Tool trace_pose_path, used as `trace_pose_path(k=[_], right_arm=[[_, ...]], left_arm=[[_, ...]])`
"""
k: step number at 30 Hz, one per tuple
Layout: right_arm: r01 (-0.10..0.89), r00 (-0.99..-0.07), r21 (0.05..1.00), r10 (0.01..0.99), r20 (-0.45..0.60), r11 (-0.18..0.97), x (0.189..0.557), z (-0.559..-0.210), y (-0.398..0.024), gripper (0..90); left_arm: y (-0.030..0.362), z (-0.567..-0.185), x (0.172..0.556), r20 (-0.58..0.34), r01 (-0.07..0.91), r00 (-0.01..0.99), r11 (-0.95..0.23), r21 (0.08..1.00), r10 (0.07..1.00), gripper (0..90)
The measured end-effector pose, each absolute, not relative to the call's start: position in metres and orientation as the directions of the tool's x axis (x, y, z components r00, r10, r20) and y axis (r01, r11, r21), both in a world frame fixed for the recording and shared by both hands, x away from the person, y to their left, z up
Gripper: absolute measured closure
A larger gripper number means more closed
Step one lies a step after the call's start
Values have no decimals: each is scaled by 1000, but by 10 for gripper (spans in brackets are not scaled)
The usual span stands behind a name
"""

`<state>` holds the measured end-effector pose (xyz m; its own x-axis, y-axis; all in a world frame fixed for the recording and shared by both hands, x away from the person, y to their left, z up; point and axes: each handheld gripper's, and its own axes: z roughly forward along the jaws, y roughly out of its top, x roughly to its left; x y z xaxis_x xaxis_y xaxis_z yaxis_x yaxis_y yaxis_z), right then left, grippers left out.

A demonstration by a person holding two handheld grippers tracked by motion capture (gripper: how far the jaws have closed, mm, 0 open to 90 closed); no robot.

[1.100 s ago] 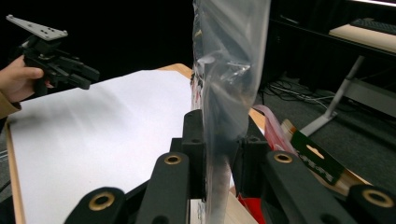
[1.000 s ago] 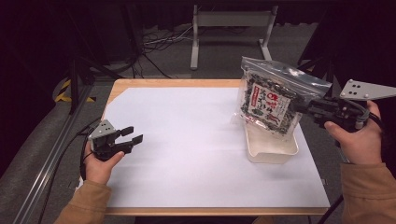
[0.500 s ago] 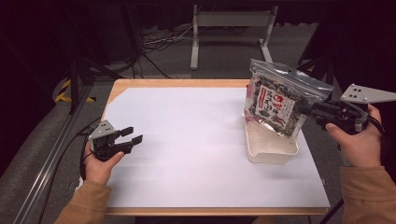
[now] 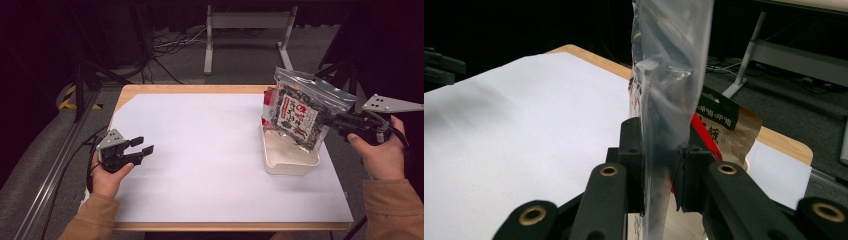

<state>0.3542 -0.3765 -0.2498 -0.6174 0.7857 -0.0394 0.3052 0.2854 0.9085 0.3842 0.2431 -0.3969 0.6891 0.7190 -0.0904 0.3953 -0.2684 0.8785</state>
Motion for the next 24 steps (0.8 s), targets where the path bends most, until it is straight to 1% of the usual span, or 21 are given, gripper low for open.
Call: trace_pose_path(k=[7,15,24], right_arm=[[332,-615,893,788,-40,305,357,-256,-373,772],[363,-631,871,775,-30,330,362,-270,-367,771],[381,-620,873,784,-2,304,362,-283,-373,772]], left_arm=[[243,-397,384,-95,399,688,-265,878,719,452],[243,-397,385,-89,393,692,-271,879,716,451],[242,-398,384,-91,395,689,-267,879,719,450]])
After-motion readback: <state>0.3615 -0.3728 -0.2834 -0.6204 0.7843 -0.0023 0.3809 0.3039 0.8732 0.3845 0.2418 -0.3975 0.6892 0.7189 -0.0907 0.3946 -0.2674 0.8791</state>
